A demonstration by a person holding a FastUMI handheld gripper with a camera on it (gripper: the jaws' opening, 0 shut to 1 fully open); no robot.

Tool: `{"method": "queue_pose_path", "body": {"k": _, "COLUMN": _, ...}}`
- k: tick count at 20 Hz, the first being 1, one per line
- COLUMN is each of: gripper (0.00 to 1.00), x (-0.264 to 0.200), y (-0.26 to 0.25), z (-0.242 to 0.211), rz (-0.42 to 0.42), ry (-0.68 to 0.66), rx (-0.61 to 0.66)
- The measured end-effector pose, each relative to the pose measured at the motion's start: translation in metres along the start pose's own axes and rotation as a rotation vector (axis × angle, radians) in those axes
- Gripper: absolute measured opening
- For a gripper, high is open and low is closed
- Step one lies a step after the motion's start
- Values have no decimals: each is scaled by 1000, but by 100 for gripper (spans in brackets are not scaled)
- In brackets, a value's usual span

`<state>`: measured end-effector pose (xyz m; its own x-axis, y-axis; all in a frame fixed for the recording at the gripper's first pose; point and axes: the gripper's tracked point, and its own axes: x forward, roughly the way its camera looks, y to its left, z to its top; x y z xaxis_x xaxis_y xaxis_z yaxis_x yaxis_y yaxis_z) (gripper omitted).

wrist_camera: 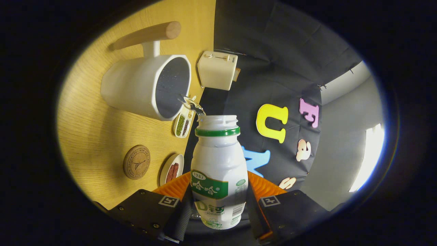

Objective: Take the bottle from table, then pour the juice into the cup, finally place the bottle on the coaster

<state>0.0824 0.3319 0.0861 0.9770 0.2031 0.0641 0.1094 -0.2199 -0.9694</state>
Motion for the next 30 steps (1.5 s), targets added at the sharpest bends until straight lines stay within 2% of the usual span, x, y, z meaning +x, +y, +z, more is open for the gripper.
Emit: {"method": "queue_pose_path", "body": {"k": 30, "gripper": 71, "x": -1, "y": -15, "z": 8, "rz": -43, "ry": -15, "rx": -150}}
